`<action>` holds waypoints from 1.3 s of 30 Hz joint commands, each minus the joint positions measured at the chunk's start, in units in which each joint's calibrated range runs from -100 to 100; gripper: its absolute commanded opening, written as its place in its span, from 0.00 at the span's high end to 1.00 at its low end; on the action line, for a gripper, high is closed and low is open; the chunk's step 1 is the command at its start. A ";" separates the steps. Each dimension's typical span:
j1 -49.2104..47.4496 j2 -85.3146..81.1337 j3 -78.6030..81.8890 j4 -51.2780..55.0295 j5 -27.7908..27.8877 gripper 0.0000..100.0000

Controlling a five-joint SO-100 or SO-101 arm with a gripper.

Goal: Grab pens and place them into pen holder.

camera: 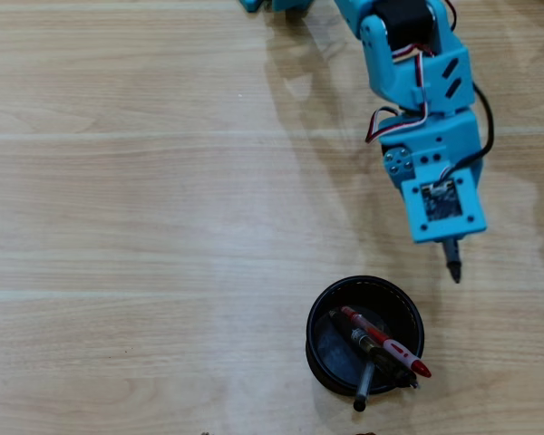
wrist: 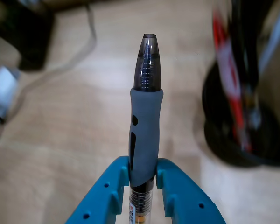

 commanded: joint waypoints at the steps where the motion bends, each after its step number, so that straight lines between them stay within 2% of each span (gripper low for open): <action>1: 1.91 -4.47 -4.77 -17.24 3.47 0.98; 5: 3.85 -0.16 0.84 -36.50 6.45 0.98; 9: 5.54 5.08 4.65 -46.38 6.50 0.98; 15: 8.77 10.58 4.28 -49.90 6.92 0.98; 23: 13.36 15.82 -5.68 -51.11 6.92 0.98; 39: 15.30 19.62 -7.40 -51.02 6.29 0.98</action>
